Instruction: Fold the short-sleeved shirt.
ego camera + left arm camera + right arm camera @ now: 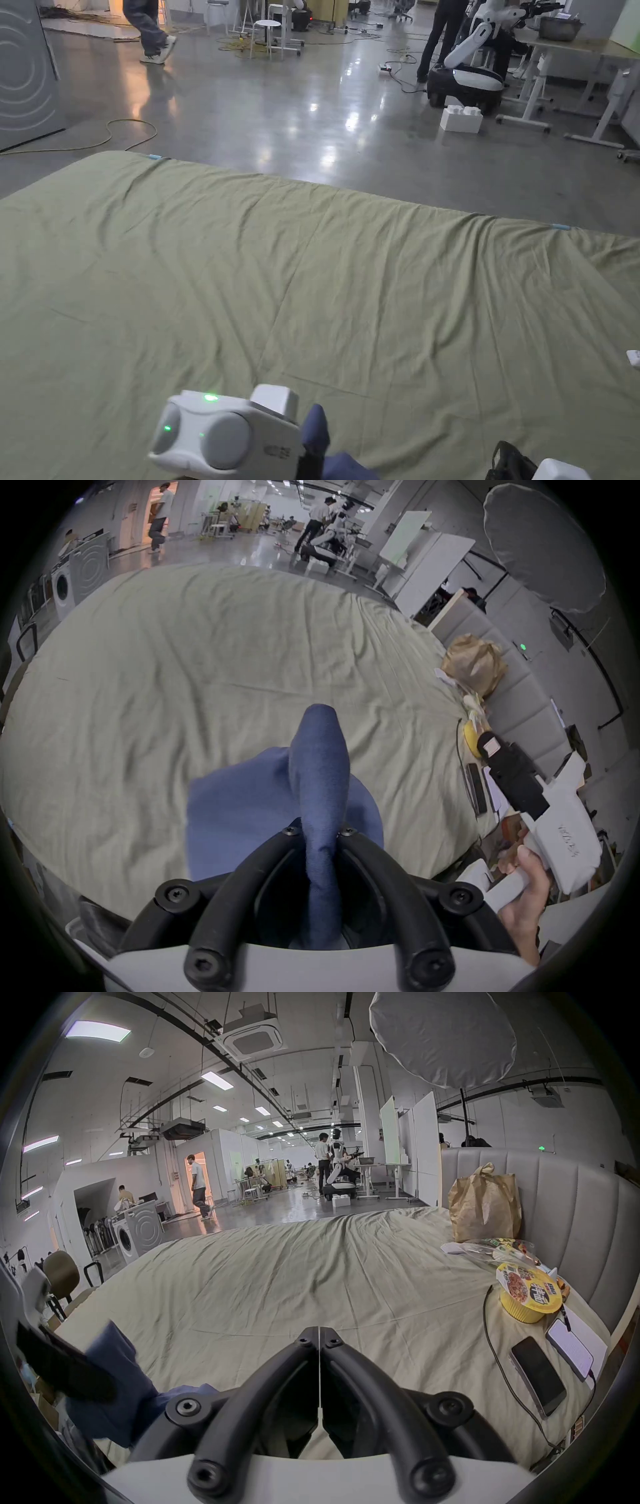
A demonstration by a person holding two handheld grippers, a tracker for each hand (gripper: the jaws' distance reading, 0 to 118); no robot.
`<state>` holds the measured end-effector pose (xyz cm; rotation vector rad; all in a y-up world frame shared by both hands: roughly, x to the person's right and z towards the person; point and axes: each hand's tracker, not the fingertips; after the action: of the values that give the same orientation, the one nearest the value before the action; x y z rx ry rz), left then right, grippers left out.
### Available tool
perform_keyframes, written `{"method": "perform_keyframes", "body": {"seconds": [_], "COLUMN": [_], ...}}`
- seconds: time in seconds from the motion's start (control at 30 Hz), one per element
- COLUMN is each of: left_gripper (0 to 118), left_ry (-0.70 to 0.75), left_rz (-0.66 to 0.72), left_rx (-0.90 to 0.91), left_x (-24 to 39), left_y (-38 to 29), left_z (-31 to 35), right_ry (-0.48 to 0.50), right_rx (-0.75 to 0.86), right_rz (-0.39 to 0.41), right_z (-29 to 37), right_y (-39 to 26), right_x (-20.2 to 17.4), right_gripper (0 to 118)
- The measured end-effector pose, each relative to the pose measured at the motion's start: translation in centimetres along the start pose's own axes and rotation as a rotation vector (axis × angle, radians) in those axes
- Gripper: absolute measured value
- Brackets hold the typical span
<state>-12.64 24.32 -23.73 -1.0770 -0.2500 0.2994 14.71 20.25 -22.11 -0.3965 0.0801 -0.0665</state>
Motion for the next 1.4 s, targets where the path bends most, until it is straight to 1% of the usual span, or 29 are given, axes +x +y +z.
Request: {"method": "perform_keyframes", "body": {"seconds": [0.1,0.2,0.27,0.33,0.37,0.4,0.43,0.47,0.5,0.63,0.7,0.73,0.77,0.8,0.83,0.93,0.97,1.07,1.1,1.17,1.23,1.3,1.4], "left_gripper": [12,12,14,21,27,41,51,58,60,60,59,55,46,25,16,15,12,7,4,4,4,4,4], "left_ry": [-0.013,0.016,0.027,0.0,-0.023,-0.064,-0.104,-0.13,-0.138,-0.159,-0.147,-0.132,-0.119,-0.11,-0.11,-0.161,-0.208,-0.213,-0.208,-0.198,-0.199,-0.178,-0.195], "left_rz": [0.027,0.033,0.067,0.111,0.127,0.145,0.16,0.166,0.167,0.151,0.142,0.136,0.133,0.129,0.125,0.122,0.131,0.184,0.184,0.18,0.161,0.095,0.08], "left_rx": [-0.062,-0.082,-0.078,-0.072,-0.064,-0.051,-0.042,-0.039,-0.037,0.032,0.061,0.063,0.054,0.033,0.014,-0.078,-0.107,-0.105,-0.095,-0.052,-0.024,-0.008,0.012], "left_x": [1.6,2.8,2.9,2.6,2.5,2.1,1.8,1.6,1.3,0.2,-0.4,-0.6,-0.7,-0.9,-0.9,-0.7,-0.8,-1.1,-1.2,-1.4,-1.1,-0.4,-0.3], "left_y": [-0.8,-1.7,-2.0,-2.1,-2.2,-2.1,-2.1,-1.9,-1.8,-1.3,-1.2,-1.2,-1.2,-1.3,-1.5,-2.4,-2.8,-3.9,-4.3,-5.0,-5.3,-5.6,-5.4], "left_z": [-3.5,-6.3,-7.5,-7.8,-7.7,-7.3,-6.8,-6.1,-5.4,-2.9,-2.5,-2.7,-3.2,-3.8,-4.5,-7.0,-8.0,-10.6,-11.3,-12.2,-11.9,-11.0,-9.3], "right_ry": [-0.008,-0.017,-0.022,-0.026,-0.027,-0.029,-0.031,-0.031,-0.032,-0.028,-0.026,-0.027,-0.026,-0.025,-0.025,-0.027,-0.028,-0.031,-0.033,-0.033,-0.034,-0.033,-0.033], "right_rx": [-0.001,-0.004,-0.006,-0.008,-0.009,-0.01,-0.01,-0.011,-0.011,-0.018,-0.021,-0.022,-0.024,-0.025,-0.026,-0.031,-0.032,-0.035,-0.034,-0.028,-0.019,-0.004,0.027], "right_rz": [-0.004,-0.008,-0.011,-0.014,-0.015,-0.016,-0.018,-0.02,-0.023,-0.029,-0.023,-0.021,-0.021,-0.02,-0.019,-0.019,-0.019,-0.015,-0.014,-0.009,0.0,0.01,0.026], "right_z": [0.1,0.3,0.3,0.4,0.4,0.4,0.4,0.4,0.4,0.4,0.4,0.4,0.4,0.4,0.3,0.3,0.2,0.3,0.3,0.5,0.7,0.9,1.1], "right_y": [-0.1,-0.2,-0.2,-0.3,-0.3,-0.3,-0.3,-0.3,-0.3,-0.4,-0.5,-0.5,-0.5,-0.6,-0.7,-0.8,-0.8,-0.9,-0.9,-0.7,-0.4,0.0,0.6], "right_x": [0.3,0.7,0.9,1.0,1.1,1.2,1.3,1.4,1.4,1.5,1.4,1.4,1.4,1.4,1.4,1.5,1.5,1.6,1.7,1.7,1.7,1.6,1.3], "right_gripper": [1,1,1,1,1,1,1,1,1,1,1,1,1,1,1,1,1,1,1,1,1,1,1]}}
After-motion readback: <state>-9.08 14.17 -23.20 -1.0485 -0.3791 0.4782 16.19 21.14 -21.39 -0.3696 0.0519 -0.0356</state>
